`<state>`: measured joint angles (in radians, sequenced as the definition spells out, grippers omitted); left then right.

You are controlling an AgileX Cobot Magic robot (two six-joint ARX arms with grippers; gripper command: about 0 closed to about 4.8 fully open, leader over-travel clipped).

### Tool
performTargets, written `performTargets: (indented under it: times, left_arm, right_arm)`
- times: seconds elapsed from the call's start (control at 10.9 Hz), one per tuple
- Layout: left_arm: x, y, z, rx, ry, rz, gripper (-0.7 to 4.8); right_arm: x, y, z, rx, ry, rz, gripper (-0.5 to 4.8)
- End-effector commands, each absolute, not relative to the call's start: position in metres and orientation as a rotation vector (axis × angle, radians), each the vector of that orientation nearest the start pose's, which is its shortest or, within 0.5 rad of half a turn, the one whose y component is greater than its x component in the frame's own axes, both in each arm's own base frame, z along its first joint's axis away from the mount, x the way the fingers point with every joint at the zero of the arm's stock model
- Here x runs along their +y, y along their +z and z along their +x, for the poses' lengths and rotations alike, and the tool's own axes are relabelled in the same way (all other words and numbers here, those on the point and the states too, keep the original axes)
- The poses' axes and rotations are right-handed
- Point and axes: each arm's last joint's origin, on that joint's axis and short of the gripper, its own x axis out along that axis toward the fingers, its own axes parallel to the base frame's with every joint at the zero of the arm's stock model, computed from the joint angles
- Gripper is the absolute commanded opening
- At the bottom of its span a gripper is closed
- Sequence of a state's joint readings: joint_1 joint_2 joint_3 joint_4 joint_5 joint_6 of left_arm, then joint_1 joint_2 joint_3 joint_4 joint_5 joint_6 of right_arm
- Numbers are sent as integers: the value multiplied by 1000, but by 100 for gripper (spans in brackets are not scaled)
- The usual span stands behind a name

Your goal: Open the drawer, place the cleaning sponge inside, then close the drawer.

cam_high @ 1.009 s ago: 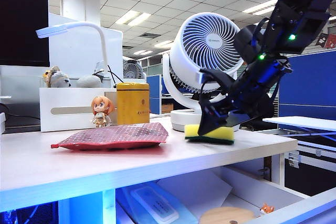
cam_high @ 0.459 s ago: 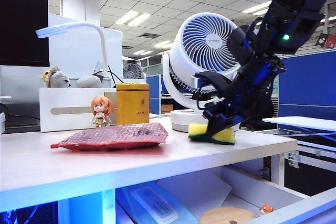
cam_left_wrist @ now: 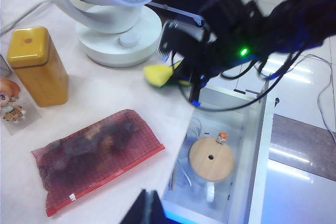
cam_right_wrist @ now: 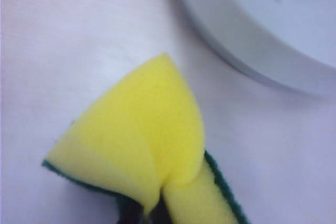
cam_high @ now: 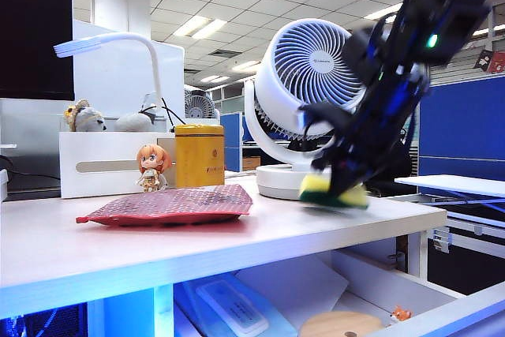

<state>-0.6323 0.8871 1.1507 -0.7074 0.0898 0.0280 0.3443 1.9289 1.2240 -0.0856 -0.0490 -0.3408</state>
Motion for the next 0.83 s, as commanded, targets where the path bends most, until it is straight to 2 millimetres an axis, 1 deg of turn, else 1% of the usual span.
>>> performTargets:
  times: [0.09, 0.18, 0.28, 0.37, 0.46, 0.55, 0.73, 0.83]
  left_arm:
    - [-97, 390, 128, 398, -736, 199, -5]
    - [-97, 389, 127, 404, -749, 216, -5]
    - [-98, 387, 125, 434, -810, 214, -5]
    - [-98, 386, 124, 450, -832, 211, -5]
    - [-98, 384, 124, 466, -831, 211, -5]
    - [-97, 385, 123, 465, -830, 211, -5]
    - [-97, 385, 123, 465, -830, 212, -5]
    - [-98, 385, 123, 463, -831, 211, -5]
  right_arm:
    - [128, 219, 363, 721, 346, -300, -1]
    - [126, 225, 358, 742, 325, -268, -1]
    - [120, 238, 342, 823, 291, -201, -1]
    - [116, 242, 332, 887, 275, -183, -1]
    - [113, 242, 322, 975, 259, -177, -1]
    - [108, 234, 313, 1091, 237, -180, -1]
    - [105, 219, 307, 1135, 218, -166, -1]
    - [101, 203, 303, 1147, 211, -164, -1]
